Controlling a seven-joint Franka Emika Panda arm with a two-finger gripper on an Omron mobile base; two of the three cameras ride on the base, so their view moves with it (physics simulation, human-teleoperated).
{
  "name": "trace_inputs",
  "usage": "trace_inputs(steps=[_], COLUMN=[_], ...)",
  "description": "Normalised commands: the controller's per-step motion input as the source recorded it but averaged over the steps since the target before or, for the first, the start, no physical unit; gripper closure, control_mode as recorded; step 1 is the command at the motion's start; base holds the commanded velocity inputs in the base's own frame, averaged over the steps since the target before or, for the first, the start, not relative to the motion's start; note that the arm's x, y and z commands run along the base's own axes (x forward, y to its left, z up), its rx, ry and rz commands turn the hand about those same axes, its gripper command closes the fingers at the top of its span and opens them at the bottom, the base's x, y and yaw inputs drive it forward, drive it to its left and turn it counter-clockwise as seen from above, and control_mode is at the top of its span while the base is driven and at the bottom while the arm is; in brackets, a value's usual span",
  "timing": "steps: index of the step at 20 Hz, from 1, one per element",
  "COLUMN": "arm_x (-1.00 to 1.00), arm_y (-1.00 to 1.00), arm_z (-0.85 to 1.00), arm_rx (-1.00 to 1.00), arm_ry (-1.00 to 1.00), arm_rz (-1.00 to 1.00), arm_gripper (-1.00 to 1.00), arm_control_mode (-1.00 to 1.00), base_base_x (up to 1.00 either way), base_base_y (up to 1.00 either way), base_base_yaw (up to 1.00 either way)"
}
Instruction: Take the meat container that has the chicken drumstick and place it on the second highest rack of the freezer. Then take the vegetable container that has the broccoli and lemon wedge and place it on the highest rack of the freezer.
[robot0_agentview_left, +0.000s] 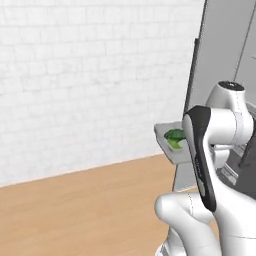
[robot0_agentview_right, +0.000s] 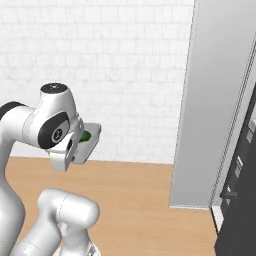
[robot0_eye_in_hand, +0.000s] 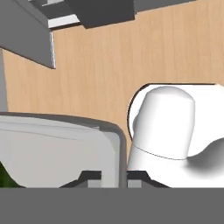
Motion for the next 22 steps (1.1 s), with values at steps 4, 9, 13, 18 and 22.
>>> trace_inputs(steps=[4, 9, 13, 18, 22], arm_x=[0.00, 0.00, 0.00, 0.00, 0.00], arm_y=[0.00, 0.00, 0.00, 0.00, 0.00], arm_z=[0.00, 0.00, 0.00, 0.00, 0.00], arm_rx=[0.00, 0.00, 0.00, 0.00, 0.00], arm_ry=[0.00, 0.00, 0.00, 0.00, 0.00], arm_rz=[0.00, 0.00, 0.00, 0.00, 0.00], arm_gripper=[1.00, 1.00, 1.00, 1.00, 1.00], arm_control_mode=[1.00, 1.00, 1.00, 1.00, 1.00], base_base_x=[0.24, 0.26, 0.33, 0.34, 0.33], base_base_y=[0.44, 0.52, 0.71, 0.92, 1.00], base_base_yaw=[-0.85, -0.82, -0.74, -0.64, -0.49])
